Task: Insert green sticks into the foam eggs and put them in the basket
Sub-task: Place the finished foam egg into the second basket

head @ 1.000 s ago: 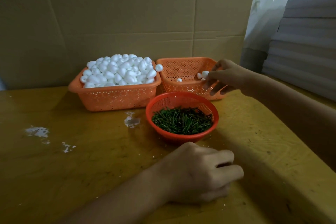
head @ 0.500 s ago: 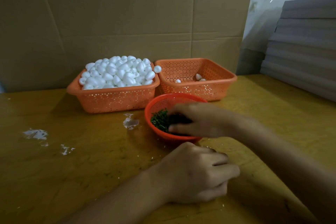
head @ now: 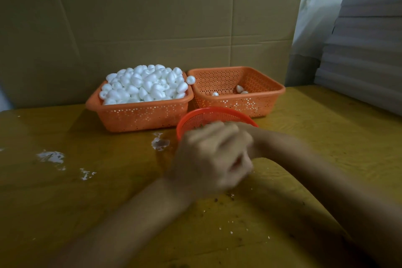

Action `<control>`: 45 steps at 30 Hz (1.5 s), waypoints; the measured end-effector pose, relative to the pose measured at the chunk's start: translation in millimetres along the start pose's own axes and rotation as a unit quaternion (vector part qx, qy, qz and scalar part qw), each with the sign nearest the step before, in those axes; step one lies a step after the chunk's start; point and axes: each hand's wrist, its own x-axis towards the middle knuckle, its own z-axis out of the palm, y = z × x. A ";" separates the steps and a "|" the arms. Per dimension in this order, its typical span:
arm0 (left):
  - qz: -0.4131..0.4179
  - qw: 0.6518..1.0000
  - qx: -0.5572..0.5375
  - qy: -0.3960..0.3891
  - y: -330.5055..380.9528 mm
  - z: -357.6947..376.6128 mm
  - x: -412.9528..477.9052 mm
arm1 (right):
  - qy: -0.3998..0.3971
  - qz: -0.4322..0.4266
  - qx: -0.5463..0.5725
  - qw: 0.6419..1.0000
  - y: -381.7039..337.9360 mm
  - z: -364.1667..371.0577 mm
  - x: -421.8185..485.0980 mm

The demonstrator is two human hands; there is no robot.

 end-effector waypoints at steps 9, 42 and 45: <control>-0.325 0.902 0.251 -0.133 -142.6 -41.9 34.1 | 0.013 -0.006 -0.003 1.000 -5.9 -1.6 0.5; -0.452 0.885 -0.094 -0.060 -135.5 -64.1 7.2 | 0.262 -0.041 0.072 0.962 -0.9 9.3 -15.0; -0.429 0.881 -0.180 -0.089 -97.7 -57.1 -1.3 | 0.302 -0.029 0.068 0.950 -1.1 7.6 -15.6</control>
